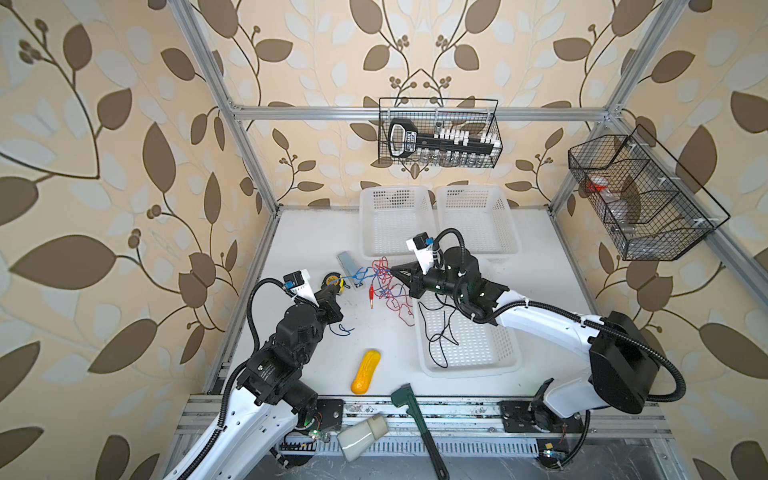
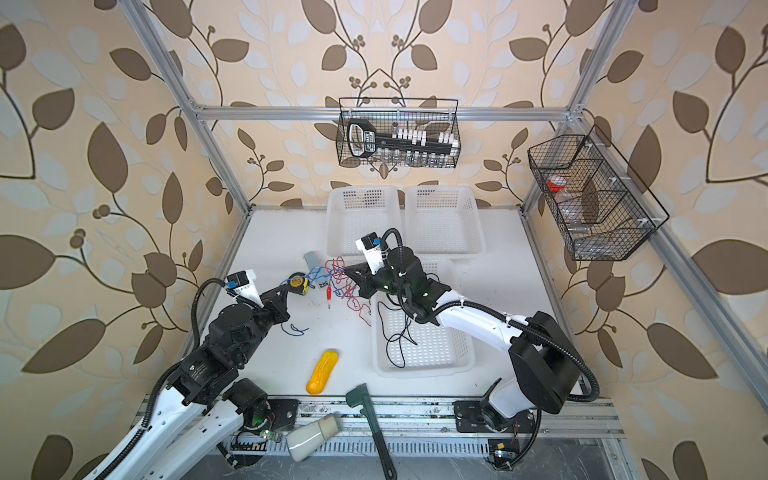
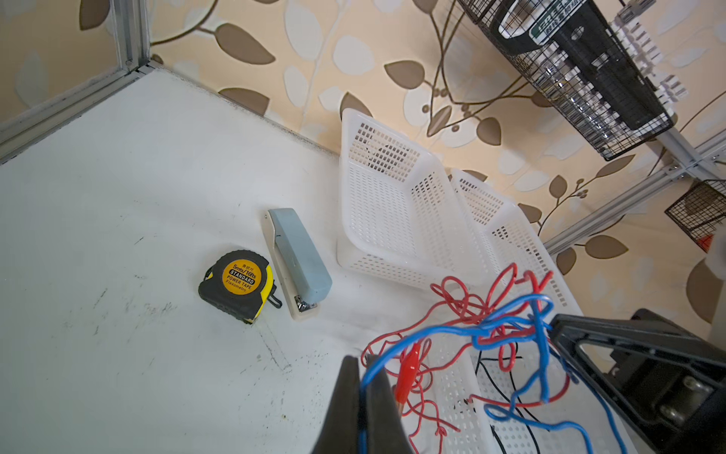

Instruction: Untangle the cables

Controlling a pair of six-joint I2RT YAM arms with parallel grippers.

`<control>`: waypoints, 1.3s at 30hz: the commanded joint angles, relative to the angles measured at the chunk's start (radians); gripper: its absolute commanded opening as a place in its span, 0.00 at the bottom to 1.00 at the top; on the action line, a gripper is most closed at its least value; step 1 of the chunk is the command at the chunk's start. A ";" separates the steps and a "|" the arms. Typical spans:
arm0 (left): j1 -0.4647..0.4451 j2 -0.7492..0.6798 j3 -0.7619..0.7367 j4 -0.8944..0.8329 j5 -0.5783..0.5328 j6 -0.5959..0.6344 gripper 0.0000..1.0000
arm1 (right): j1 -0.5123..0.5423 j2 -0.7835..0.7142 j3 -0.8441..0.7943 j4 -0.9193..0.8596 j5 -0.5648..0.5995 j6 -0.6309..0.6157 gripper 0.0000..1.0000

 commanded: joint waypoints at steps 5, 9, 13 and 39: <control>0.034 0.021 0.003 0.100 -0.069 0.058 0.01 | -0.012 -0.027 0.080 -0.120 -0.039 -0.146 0.00; 0.034 0.055 0.004 0.141 0.008 0.084 0.04 | 0.003 -0.019 0.107 -0.146 -0.119 -0.161 0.00; 0.034 0.064 -0.006 0.190 0.087 0.107 0.06 | 0.023 -0.001 0.123 -0.170 -0.148 -0.183 0.00; 0.034 0.001 -0.050 0.314 0.284 0.229 0.00 | -0.006 0.105 0.262 -0.319 -0.014 -0.157 0.35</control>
